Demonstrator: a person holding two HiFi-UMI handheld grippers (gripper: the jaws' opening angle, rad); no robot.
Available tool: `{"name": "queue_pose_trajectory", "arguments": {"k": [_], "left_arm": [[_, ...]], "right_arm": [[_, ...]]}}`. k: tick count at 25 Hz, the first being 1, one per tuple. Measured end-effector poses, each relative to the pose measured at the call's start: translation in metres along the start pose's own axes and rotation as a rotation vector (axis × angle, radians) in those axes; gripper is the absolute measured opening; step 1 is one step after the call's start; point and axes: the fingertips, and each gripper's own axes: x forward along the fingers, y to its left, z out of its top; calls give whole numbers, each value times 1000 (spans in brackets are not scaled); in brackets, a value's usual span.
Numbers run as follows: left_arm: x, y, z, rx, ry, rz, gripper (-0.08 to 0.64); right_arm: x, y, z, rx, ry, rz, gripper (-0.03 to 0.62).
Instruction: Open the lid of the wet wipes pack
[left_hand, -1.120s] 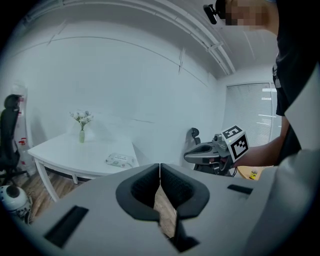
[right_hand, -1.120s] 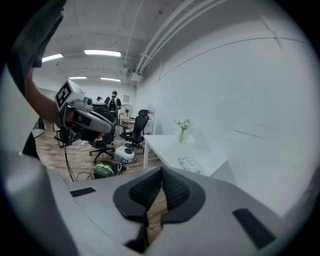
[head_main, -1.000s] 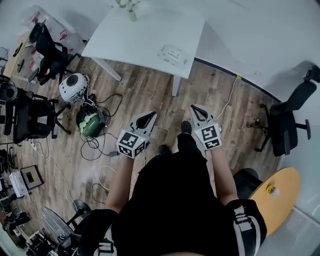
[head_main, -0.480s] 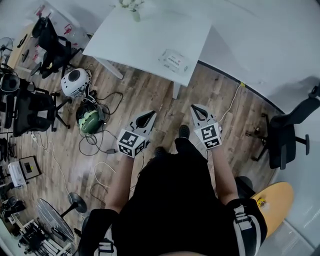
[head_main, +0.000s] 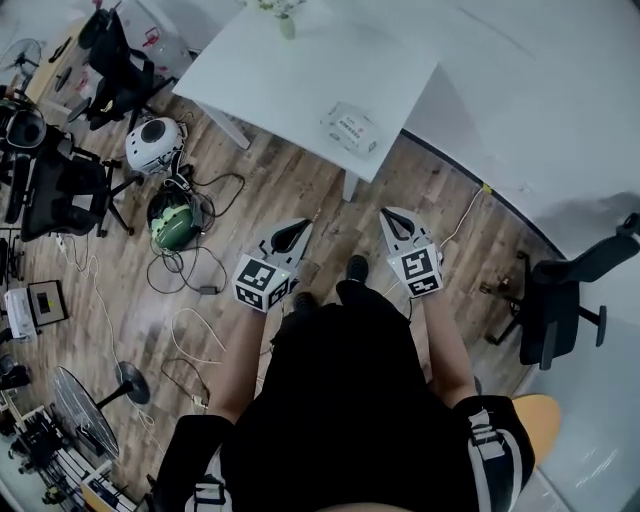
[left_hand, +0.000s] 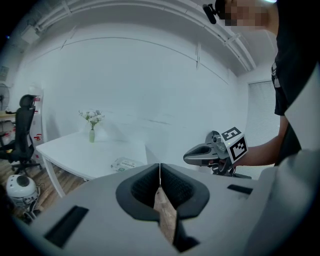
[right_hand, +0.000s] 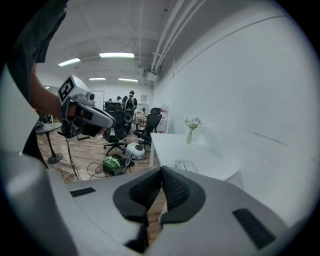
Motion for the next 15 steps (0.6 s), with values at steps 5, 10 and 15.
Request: {"name": "queue_pose_trajectory", "arguments": {"k": [5,10,15], "left_arm": [[16,-1,0,-7,10,45,25],[34,-5,0,-17,21,78,25],[49,-14,-4,-18,35,89,25]], "right_arm": [[9,-19,-3,-11,-18,46,15],[17,-30,-17,-8,-12,91,15],[19,-35,-30,-20,-10,123,15]]}}
